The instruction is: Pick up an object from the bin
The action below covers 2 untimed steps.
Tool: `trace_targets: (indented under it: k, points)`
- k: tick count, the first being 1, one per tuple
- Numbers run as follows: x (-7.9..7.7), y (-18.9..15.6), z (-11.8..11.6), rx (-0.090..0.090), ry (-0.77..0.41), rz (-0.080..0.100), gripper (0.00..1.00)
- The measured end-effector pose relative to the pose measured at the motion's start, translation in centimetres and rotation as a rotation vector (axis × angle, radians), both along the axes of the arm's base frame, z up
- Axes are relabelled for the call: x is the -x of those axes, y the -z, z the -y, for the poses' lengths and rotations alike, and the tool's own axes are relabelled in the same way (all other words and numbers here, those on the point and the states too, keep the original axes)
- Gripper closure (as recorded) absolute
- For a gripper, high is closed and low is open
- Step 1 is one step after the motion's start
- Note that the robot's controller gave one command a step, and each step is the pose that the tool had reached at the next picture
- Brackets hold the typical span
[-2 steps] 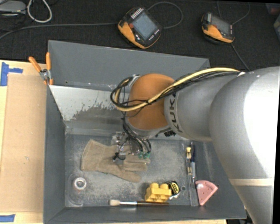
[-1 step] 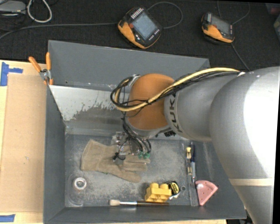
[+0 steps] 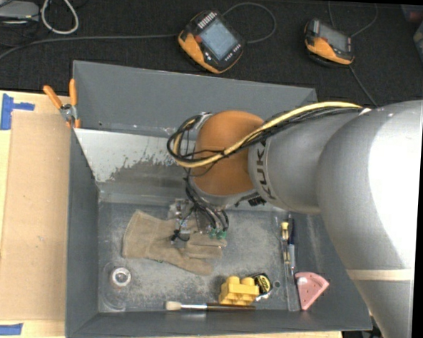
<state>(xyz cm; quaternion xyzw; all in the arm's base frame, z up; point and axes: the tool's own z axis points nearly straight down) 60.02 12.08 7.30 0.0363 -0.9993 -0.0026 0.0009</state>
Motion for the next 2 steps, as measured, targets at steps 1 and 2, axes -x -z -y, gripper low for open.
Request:
trace_targets:
  k: [1,2]
  points:
    - [0.2,-1.6,0.0,0.001,0.001,-0.006,1.0]
    - [0.3,-6.4,0.1,0.002,0.001,-0.009,1.0]
